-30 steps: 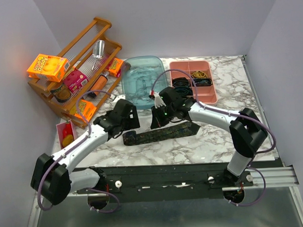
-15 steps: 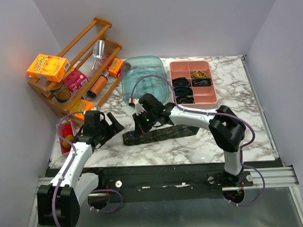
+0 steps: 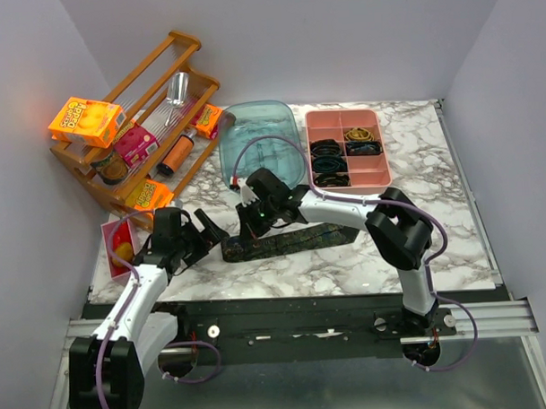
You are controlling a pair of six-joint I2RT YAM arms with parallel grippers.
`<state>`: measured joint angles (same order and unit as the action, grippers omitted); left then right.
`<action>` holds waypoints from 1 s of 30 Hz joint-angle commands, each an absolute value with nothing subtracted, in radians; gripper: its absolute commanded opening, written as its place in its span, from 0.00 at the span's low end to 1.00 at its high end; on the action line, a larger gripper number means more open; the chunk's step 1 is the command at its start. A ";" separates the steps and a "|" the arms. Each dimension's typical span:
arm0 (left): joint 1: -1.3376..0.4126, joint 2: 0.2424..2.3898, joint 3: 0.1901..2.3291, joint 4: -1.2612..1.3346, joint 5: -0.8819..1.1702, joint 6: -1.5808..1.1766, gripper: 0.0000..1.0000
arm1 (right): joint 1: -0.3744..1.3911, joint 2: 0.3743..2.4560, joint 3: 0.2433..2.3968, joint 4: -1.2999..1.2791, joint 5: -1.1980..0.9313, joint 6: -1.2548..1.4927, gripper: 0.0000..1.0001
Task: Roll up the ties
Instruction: Roll the tie at the center of the board.
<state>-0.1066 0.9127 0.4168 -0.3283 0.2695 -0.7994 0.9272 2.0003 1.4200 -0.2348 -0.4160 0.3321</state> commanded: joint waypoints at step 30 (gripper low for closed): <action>-0.291 1.051 0.242 0.225 0.314 -1.011 0.86 | 0.933 1.993 1.286 -0.146 -0.359 0.402 0.01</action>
<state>-0.2646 0.9833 0.2070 0.1329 0.3458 -0.9905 0.9276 2.0216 1.3121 -0.1642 -0.4057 0.3862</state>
